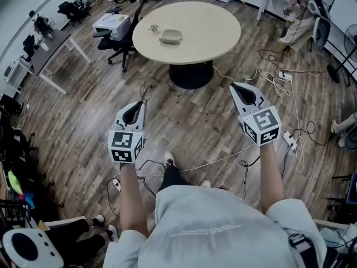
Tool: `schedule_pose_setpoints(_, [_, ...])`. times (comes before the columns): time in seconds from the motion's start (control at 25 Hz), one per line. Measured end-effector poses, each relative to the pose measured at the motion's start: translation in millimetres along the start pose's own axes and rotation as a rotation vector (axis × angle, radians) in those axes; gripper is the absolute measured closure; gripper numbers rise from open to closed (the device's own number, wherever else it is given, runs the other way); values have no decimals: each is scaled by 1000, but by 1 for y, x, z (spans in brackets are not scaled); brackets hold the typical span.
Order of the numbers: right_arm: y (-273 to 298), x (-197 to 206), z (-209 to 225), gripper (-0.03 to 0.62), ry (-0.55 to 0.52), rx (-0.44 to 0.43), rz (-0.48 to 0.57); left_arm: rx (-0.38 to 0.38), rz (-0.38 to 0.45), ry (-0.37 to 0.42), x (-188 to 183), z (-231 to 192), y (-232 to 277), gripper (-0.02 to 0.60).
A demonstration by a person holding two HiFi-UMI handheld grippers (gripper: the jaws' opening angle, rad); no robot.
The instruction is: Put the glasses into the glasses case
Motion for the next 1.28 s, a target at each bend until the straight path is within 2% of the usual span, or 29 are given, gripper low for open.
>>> schedule_pose_setpoints(0.24, [45, 6, 25, 594, 10, 0, -24, 20, -16, -1, 12, -18, 53, 558])
schedule_pose_setpoints(0.48, [128, -2, 65, 594, 6, 48, -45, 62, -9, -15, 21, -76, 149, 558])
schedule_pose_setpoints(0.68, [204, -23, 96, 594, 45, 83, -42, 99, 23, 4, 7, -135, 226, 558])
schedule_pose_setpoints(0.84, [258, -39, 113, 594, 28, 112, -65, 130, 40, 16, -2, -175, 277, 558])
schedule_pose_setpoints(1.04, [307, -54, 131, 594, 11, 137, -76, 173, 36, 7, -2, -208, 331, 559])
schedule_pose_setpoints(1.28, [349, -52, 143, 594, -3, 157, -106, 217, 32, 7, 7, -233, 382, 558])
Point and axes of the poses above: the fingertips, and each gripper's own axes: y forward along the fingers, z to its right, x out of its underside, the point moved 10 cm from there along -y, backward along the fingers, and after that the axes turned 14 degrees about -x, right-handed, at the moved point
